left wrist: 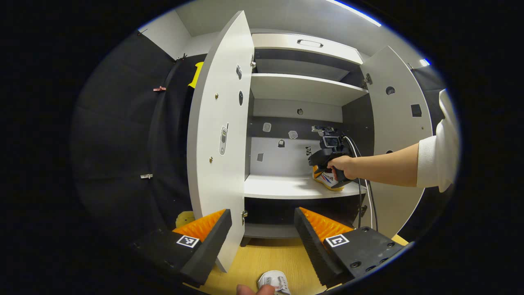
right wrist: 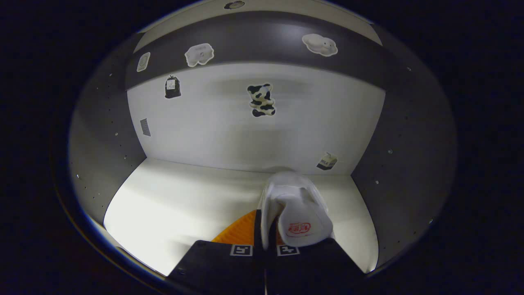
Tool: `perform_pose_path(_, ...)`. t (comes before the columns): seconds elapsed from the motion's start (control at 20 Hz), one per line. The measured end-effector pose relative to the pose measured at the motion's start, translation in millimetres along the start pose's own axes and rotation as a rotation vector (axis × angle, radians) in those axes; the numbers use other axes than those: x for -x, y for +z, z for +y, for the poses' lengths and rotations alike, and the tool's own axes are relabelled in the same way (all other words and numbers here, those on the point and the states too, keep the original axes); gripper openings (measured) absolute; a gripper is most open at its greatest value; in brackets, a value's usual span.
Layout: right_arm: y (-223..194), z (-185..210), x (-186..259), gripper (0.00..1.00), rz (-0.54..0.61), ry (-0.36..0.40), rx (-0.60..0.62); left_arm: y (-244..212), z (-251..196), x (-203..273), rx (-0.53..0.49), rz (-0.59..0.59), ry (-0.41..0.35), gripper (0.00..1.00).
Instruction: Grab one shoe with the right hand and put it into the shoe cabinet, grab the other shoe with the left hand and put it into the shoe cabinet; then close the right door with the right hand and the left door with the left hand.
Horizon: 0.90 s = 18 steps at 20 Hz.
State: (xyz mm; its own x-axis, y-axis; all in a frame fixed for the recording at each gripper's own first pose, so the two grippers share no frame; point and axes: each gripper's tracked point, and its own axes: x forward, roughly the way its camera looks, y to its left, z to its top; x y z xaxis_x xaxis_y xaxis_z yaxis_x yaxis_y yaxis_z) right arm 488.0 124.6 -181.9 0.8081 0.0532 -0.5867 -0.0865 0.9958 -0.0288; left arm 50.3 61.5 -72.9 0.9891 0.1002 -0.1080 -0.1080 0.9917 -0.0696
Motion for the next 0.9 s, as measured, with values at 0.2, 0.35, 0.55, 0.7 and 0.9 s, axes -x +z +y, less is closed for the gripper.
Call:
perform_pose_path(0.2,-2,-8,2,0.11,0.036,-0.051,0.000,0,-6,2,0.006,0.001,-0.006,0.96)
perform_pose_path(0.35,-3,-13,12,0.30,0.057,-0.066,0.000,4,-11,7,0.004,-0.015,-0.021,0.96)
perform_pose_path(0.55,1,-3,42,0.67,0.065,-0.020,-0.026,8,-13,14,0.001,-0.031,-0.036,0.96)
perform_pose_path(0.7,8,-2,73,0.89,0.021,-0.020,0.020,7,-11,21,0.014,-0.031,-0.039,0.96)
perform_pose_path(0.9,14,3,119,0.95,-0.086,0.012,-0.005,4,-5,31,0.023,-0.031,-0.033,0.96)
